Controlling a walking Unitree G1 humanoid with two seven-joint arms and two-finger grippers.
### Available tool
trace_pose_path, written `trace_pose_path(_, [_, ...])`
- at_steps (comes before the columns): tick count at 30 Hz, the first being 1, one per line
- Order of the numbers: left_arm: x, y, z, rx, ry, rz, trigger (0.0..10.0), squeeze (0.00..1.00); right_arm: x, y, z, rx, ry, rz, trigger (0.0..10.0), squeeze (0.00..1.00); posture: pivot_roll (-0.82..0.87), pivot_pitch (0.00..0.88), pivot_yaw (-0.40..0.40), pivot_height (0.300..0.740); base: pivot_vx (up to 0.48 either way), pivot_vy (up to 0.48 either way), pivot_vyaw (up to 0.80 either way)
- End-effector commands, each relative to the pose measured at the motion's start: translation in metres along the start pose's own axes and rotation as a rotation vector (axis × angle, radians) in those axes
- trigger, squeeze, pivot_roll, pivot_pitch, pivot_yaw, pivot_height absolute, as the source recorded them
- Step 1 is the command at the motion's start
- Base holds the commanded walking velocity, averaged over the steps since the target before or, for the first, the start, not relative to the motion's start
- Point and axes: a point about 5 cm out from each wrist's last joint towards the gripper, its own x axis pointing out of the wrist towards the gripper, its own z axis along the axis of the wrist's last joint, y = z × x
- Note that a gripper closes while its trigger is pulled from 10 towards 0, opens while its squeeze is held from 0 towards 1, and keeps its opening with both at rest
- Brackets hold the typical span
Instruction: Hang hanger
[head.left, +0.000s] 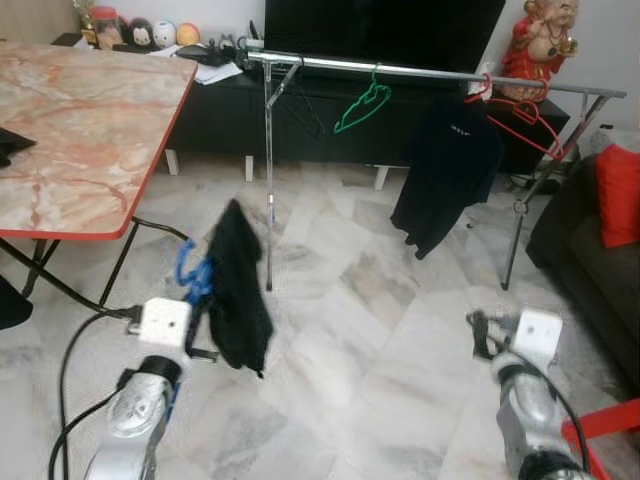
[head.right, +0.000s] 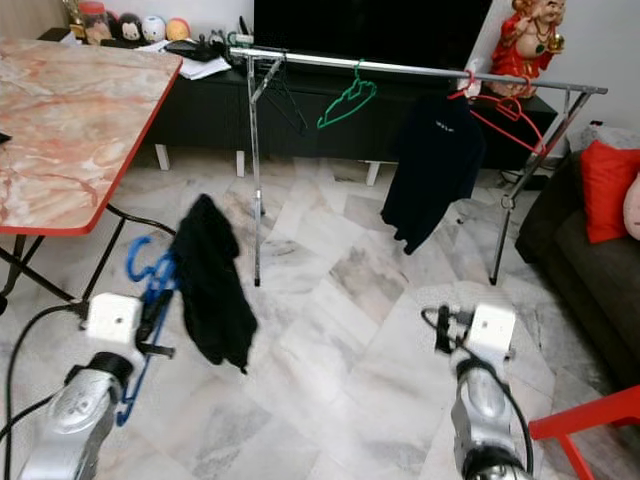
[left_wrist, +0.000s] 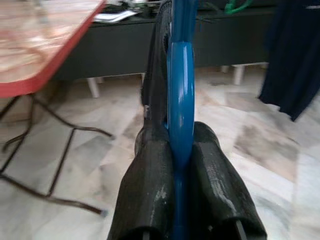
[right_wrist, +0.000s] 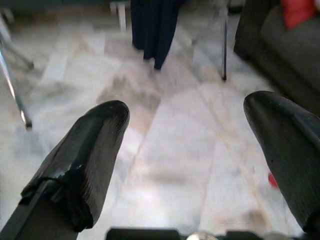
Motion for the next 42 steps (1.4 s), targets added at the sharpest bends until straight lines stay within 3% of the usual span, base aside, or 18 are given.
trace_pose_path(1, [0.001, -0.001, 0.016, 0.004, -0.096, 0.019, 10.0, 0.00, -0.004, -0.006, -0.008, -0.018, 0.032, -0.014, 10.0, 0.00, 0.03, 0.000, -0.160, 0.740, 0.000, 0.000, 0.00])
trace_pose_path(7, [0.002, 0.000, 0.016, 0.005, -0.106, 0.036, 10.0, 0.00, -0.016, -0.005, -0.027, -0.024, 0.049, -0.008, 10.0, 0.00, 0.03, 0.000, -0.148, 0.740, 0.000, 0.000, 0.00])
trace_pose_path(10, [0.005, -0.002, 0.017, 0.005, -0.113, 0.029, 10.0, 0.00, -0.030, -0.002, -0.052, -0.030, 0.146, 0.010, 10.0, 0.00, 0.03, 0.000, -0.132, 0.740, 0.000, 0.000, 0.00])
trace_pose_path(12, [0.008, -0.004, 0.019, -0.003, -0.118, 0.020, 10.0, 0.00, -0.049, -0.005, -0.083, -0.036, 0.312, -0.005, 10.0, 0.00, 0.03, 0.000, -0.119, 0.740, 0.000, 0.000, 0.00])
trace_pose_path(15, [0.009, -0.003, 0.020, 0.000, -0.119, 0.019, 10.0, 0.00, -0.057, -0.005, -0.095, -0.048, 0.372, 0.008, 10.0, 0.00, 0.03, 0.000, -0.116, 0.740, 0.000, 0.000, 0.00])
trace_pose_path(18, [0.010, -0.001, 0.020, 0.000, -0.121, 0.021, 10.0, 0.00, -0.078, -0.007, -0.120, -0.090, 0.521, 0.064, 10.0, 0.00, 0.03, 0.000, -0.110, 0.740, 0.000, 0.000, 0.00])
trace_pose_path(40, [0.010, 0.000, 0.023, -0.029, -0.135, 0.033, 10.0, 0.00, -0.101, -0.032, -0.139, -0.131, 0.648, 0.108, 10.0, 0.00, 0.04, 0.000, -0.112, 0.740, 0.000, 0.000, 0.00])
trace_pose_path(42, [0.009, 0.000, 0.024, -0.036, -0.141, 0.036, 10.0, 0.00, -0.105, -0.040, -0.141, -0.131, 0.667, 0.098, 10.0, 0.00, 0.04, 0.000, -0.110, 0.740, 0.000, 0.000, 0.00])
